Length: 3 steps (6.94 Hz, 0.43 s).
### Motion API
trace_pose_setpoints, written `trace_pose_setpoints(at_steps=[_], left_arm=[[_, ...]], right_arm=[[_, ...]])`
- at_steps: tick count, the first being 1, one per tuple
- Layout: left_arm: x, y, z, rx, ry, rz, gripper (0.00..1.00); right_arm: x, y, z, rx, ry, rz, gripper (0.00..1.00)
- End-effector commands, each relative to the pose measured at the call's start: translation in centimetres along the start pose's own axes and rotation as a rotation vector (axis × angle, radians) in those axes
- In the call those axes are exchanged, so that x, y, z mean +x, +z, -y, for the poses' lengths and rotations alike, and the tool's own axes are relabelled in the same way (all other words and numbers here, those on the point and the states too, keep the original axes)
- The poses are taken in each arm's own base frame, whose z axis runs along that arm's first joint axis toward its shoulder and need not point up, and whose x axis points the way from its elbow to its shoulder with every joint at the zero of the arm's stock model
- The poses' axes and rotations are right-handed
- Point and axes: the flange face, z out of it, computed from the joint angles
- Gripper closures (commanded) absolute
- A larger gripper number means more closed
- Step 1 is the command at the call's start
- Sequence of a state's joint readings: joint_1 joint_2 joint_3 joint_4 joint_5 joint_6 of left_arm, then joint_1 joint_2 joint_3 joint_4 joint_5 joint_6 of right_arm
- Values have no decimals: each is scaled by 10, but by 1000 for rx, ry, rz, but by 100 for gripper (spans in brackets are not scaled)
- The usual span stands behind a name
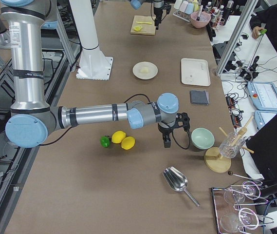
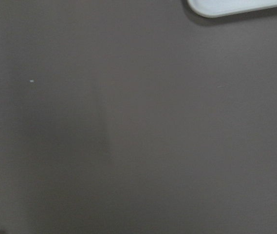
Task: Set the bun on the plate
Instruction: 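Open the left gripper on the plate and withdraw both arms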
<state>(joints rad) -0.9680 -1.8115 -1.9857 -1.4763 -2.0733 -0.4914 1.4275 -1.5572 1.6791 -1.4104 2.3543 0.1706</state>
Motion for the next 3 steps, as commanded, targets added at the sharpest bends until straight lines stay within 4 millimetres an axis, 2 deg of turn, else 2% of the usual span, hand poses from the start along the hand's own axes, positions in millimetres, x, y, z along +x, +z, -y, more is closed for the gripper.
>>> trace_pose_setpoints(at_steps=[1,2,3], left_arm=[[-213,-31,-65,-43,113,-14,2],[-286,-19,-89,-71,124,-66,2],[-322,3,-113,-111,115,-81,2]], right_arm=[[23,-16,-4,-10,-63,-15,0],[26,-14,-7,-13,-64,-14,0],[27,-15,-9,-13,-67,-12,0]])
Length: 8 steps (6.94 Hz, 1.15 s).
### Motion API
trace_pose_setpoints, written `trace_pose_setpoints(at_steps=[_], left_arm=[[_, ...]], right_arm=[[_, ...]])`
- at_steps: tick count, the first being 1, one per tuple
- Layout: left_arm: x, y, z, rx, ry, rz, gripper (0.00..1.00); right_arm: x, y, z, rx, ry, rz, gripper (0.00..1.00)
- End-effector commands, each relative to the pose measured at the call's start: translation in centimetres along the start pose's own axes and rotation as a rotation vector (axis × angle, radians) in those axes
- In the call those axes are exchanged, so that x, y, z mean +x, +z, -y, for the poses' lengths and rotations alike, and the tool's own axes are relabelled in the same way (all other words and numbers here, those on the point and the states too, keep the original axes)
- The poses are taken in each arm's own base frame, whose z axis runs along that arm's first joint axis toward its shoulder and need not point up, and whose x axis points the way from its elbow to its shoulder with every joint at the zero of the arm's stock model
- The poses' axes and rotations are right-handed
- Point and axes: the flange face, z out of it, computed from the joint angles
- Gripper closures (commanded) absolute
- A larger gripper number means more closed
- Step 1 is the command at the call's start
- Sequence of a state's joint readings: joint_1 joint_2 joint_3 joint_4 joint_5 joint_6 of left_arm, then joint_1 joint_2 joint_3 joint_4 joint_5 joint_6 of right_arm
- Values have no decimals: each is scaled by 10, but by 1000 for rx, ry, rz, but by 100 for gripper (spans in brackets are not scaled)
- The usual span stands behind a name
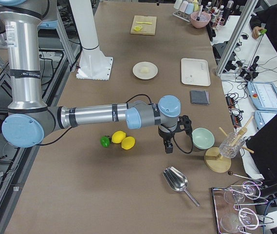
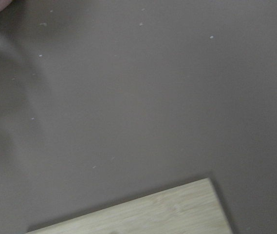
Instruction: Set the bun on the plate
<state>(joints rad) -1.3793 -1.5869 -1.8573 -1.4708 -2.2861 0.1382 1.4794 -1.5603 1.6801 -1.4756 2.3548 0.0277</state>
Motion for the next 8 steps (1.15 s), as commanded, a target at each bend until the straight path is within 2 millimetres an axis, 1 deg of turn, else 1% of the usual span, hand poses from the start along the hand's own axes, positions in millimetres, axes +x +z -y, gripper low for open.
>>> trace_pose_setpoints(at_steps=[1,2,3,4,5,6,7,8], left_arm=[[-74,26,-68,-55,-27,-26,2],[-92,23,-98,-36,-69,-19,2],[-93,22,-98,-11,-52,-9,2],[-94,28,-108,-22,-70,-16,2],[-95,29,-109,-21,-70,-17,2],[-95,33,-117,-9,-56,-16,2],[-96,40,-136,34,-20,-7,2],[-98,47,-150,67,5,5,2]], right_arm=[[6,4,-10,-12,-18,1,0],[7,4,-11,-14,-16,0,0],[7,5,-12,-16,-16,1,0],[7,5,-13,-16,-16,1,0],[6,4,-12,-13,-19,-1,0],[3,1,-11,-6,-26,-2,0],[2,1,-11,-7,-27,-2,0],[3,1,-12,-8,-26,-2,0]])
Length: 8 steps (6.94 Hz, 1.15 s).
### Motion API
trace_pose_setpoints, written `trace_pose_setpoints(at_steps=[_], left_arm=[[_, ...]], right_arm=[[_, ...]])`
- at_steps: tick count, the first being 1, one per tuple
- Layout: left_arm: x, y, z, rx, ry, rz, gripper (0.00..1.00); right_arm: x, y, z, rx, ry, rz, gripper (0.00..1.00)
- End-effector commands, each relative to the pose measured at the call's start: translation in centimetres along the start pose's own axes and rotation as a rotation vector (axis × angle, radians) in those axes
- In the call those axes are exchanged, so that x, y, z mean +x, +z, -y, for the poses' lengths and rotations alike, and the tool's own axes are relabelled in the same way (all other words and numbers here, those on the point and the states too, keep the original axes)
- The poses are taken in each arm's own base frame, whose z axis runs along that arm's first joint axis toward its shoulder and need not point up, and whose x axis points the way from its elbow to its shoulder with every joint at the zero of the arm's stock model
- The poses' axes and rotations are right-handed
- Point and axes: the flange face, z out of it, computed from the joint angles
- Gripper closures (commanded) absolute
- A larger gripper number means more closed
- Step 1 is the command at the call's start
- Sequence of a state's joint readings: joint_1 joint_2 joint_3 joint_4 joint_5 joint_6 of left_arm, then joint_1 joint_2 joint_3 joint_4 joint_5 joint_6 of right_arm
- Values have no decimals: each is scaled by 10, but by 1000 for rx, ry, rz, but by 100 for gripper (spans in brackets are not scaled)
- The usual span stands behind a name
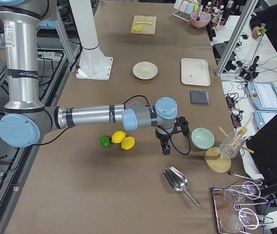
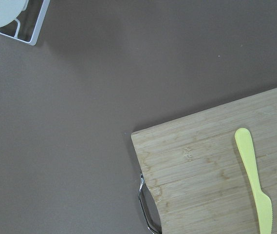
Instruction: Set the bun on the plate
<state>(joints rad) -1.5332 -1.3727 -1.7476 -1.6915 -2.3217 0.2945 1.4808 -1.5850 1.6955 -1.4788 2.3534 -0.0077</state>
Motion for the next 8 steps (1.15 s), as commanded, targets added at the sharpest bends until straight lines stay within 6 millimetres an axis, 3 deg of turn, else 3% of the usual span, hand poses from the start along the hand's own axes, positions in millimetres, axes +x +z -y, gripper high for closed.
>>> trace_pose_setpoints(at_steps=[1,2,8], left_arm=[[-5,10,-14,32,13,9,2],[-11,16,-11,25,1,5,2],[-8,4,-5,52,16,17,2]], right_arm=[[0,1,-1,-3,2,0,0],[0,1,-1,-1,1,0,0],[1,2,-4,-5,5,3,0]])
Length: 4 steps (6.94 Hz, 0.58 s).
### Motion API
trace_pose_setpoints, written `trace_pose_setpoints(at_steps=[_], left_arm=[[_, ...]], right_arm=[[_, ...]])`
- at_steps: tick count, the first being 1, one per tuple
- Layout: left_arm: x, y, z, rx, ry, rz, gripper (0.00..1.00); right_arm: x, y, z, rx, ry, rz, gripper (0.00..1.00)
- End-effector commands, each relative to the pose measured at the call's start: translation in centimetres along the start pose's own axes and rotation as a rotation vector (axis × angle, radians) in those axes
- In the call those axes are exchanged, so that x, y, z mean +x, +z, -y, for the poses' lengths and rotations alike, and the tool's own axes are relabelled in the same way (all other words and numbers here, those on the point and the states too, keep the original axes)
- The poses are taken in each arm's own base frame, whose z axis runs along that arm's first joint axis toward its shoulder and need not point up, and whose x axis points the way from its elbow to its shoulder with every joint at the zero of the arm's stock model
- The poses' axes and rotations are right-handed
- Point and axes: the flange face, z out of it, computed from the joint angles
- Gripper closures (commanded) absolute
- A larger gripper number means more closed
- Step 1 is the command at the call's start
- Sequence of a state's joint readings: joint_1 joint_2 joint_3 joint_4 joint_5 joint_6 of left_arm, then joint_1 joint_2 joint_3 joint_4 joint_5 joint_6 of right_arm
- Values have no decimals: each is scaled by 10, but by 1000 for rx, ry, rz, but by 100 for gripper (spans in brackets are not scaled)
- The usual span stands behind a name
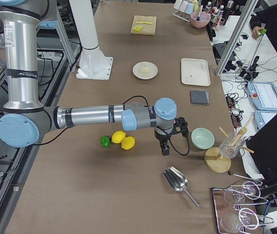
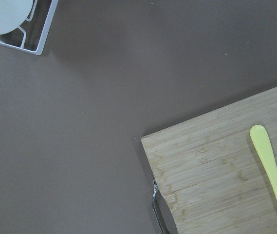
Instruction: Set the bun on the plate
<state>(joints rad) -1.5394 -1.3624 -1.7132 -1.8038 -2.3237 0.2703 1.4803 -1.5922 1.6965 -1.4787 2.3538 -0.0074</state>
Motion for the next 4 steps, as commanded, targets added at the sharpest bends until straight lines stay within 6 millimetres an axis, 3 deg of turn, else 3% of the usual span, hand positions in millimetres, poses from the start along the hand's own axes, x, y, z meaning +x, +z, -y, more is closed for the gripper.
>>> trace_pose_setpoints(at_steps=[1,4], left_arm=[[-1,0,-2,-3,-4,2,2],[-1,1,-7,-7,-4,1,2]], right_arm=[[-1,-1,0,2,-1,4,0],[-2,-1,0,3,-2,7,0]])
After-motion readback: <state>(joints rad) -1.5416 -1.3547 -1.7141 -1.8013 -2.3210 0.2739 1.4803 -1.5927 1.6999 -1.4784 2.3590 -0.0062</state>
